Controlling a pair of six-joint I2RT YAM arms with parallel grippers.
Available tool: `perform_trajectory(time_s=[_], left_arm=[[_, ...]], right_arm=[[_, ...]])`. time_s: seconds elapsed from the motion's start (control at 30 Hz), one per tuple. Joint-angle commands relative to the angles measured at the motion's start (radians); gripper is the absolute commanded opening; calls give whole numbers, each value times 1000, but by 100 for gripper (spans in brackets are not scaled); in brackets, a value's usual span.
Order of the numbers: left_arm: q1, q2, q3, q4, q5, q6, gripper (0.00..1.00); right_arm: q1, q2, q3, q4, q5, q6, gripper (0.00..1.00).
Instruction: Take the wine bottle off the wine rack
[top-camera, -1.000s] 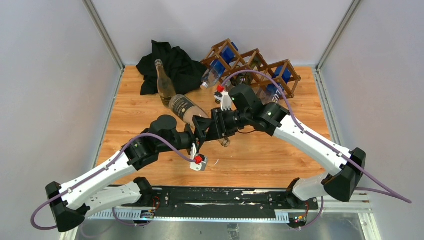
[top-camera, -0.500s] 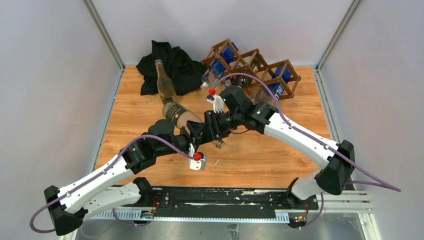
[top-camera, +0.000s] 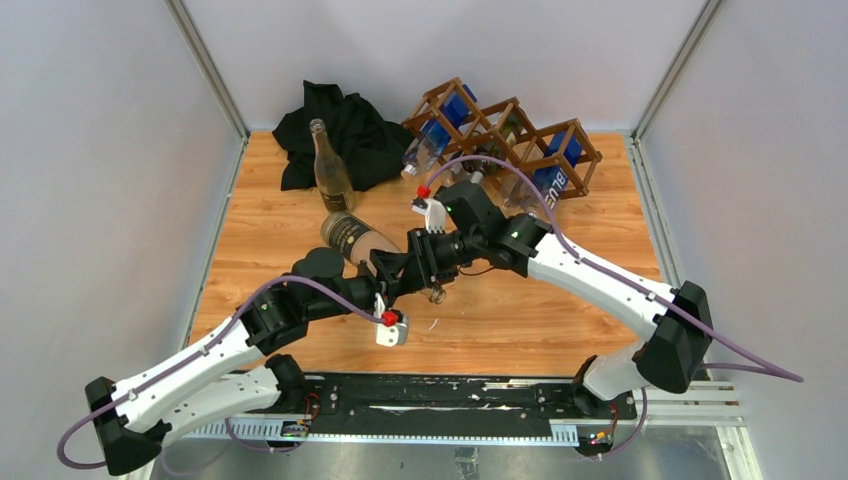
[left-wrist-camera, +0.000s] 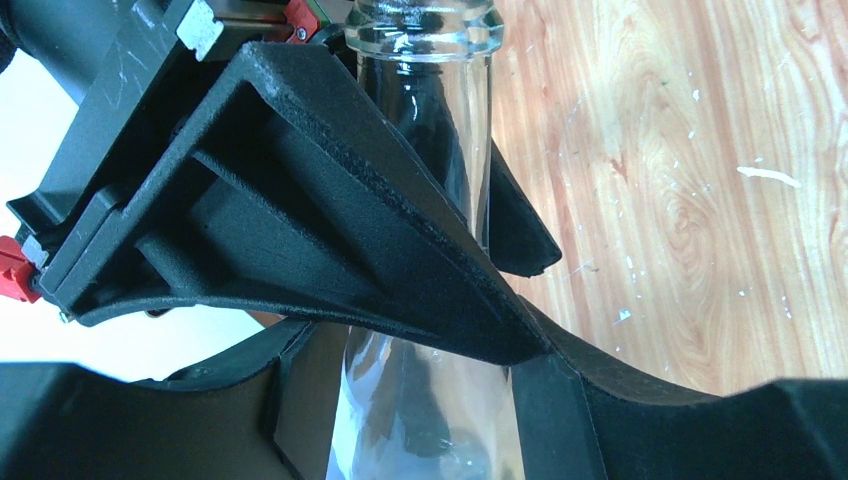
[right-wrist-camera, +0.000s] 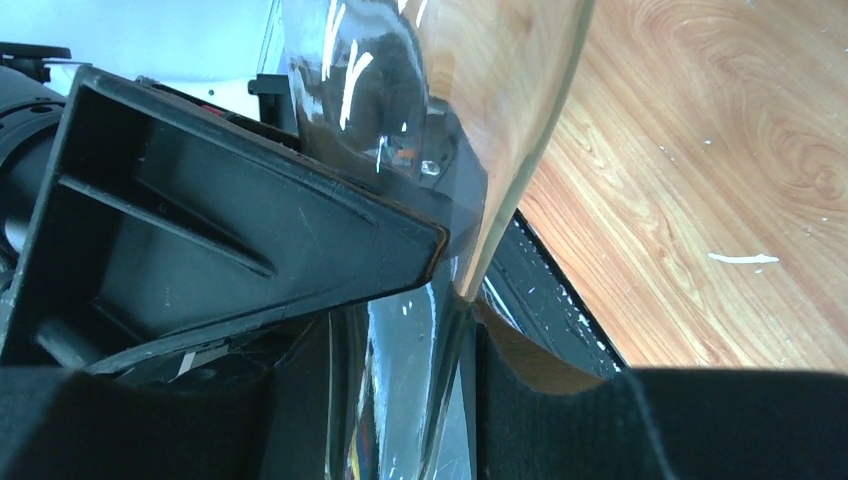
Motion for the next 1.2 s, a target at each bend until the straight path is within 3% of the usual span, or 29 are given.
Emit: perform_trajectory(time_s=[0.0,0.27,0.7,0.93,1.03,1.17], left_arm=[[-10,-59,-12,54,-12,2,0],[-10,-55,-27,65,-95,12,0],[-10,-45,-53,120,-124,-4,0],[-10,-40,-6,122,-149,-106,0],[-10,-29,56,102,-174,-174,0],[-7,8,177,32,-185,-313,0]], right_arm=[[-5,-95,-21,183,-21,5,43],[-12,-120,-21,140,-24,-13,58],[-15,-128,-22,89,-8,-40,56],[-61,-152,-1,47,20,-66,56],[-114,-183,-3,30,38,-95,61],[-171,-235,-16,19,99,-179,77]])
